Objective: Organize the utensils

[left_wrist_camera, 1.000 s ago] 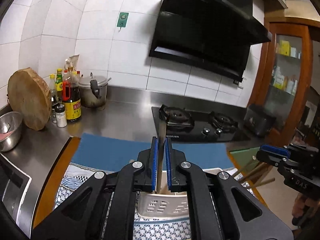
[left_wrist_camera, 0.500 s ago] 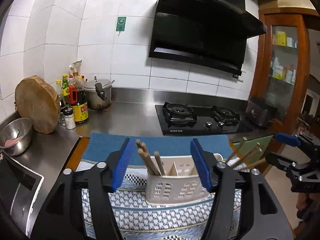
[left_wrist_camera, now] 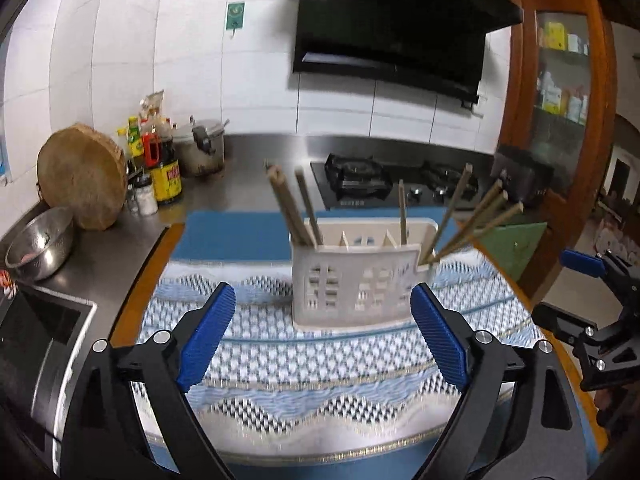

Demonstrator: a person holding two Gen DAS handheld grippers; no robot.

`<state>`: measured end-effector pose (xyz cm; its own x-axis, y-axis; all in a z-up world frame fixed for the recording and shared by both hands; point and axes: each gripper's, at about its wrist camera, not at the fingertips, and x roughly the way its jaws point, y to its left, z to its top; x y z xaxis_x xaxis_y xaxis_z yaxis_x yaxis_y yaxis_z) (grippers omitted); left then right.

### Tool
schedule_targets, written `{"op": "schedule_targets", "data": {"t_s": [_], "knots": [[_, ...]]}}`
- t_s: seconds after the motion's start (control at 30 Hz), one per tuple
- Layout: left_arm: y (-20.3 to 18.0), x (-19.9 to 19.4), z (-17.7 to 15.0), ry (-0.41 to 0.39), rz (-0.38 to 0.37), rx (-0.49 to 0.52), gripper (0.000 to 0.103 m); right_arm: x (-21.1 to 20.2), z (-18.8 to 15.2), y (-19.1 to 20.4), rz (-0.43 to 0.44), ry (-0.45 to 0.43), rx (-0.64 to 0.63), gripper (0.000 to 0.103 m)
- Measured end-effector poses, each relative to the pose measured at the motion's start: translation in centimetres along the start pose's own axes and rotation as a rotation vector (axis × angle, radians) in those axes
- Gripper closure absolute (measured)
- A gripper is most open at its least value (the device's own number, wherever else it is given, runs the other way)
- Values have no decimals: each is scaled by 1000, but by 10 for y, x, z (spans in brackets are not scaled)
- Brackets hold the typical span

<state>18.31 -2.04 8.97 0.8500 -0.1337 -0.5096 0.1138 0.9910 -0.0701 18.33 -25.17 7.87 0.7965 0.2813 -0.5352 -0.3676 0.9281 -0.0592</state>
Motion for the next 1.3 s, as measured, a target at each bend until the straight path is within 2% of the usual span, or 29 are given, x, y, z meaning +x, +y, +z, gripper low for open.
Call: {"op": "schedule_targets", "data": {"t_s": [0.23, 0.5, 0.83, 1.07, 1.3], "knots": [[4, 6, -22, 59, 11, -16, 13, 9, -26, -1, 17, 67, 61, 7], [1, 7, -40, 85, 38, -4, 9, 16, -43, -6, 8, 110, 124, 7], [4, 4, -51, 106, 82, -24, 5, 19, -53, -5, 7, 132, 156, 7], [0, 3, -58, 113, 118, 8, 5, 22, -60, -2, 5, 152, 158, 7], [-3, 8, -66, 135, 117, 14, 5, 28, -66, -2, 3, 171, 168, 7]]}}
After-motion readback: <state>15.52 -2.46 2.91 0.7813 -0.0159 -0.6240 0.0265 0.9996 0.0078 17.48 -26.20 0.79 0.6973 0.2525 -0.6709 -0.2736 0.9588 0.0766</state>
